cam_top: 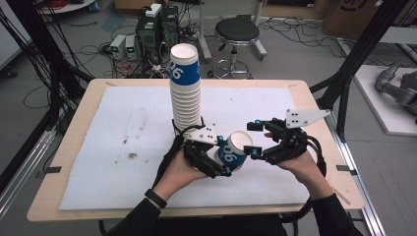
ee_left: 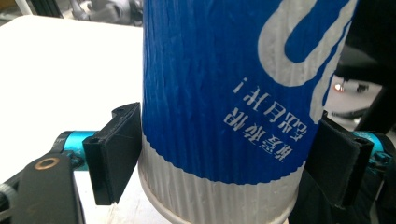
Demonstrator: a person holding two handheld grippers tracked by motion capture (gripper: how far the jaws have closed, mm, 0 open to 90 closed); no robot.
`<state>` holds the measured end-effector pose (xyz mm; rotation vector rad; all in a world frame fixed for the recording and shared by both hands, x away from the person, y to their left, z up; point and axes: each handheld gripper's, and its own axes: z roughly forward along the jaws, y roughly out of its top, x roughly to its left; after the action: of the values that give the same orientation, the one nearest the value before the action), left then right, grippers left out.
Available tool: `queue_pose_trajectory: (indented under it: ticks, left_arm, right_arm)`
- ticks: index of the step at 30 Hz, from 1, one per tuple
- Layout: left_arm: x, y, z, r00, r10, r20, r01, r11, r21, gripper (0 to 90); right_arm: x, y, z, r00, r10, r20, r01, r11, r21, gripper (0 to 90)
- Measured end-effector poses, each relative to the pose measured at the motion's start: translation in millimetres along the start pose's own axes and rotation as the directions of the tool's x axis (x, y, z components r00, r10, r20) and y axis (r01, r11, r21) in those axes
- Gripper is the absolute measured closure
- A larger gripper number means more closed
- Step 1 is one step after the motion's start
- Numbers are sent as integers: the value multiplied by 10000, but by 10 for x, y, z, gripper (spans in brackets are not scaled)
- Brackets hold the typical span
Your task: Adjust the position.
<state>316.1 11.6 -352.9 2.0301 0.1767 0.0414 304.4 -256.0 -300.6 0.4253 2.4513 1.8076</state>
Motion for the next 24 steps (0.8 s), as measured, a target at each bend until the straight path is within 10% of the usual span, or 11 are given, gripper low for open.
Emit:
queue_pose_trajectory:
  ticks: [5, 16, 24]
  left_arm:
    - [-10, 27, 9, 9998, 181, -49, -176, 9961, 865, 195]
    - [-19, 39, 7, 9994, 339, -43, -333, 9943, 1012, 192]
    - [-7, 22, -55, 9997, -236, 65, 240, 9981, -572, 106]
  right_arm:
    - [18, 6, 60, 9996, -258, -67, 262, 9973, 686, 212]
    - [34, -47, 206, 9991, -364, -220, 397, 9835, 1767, 296]
    - [-64, -80, 112, 9991, 123, -410, -92, 9970, 765, 299]
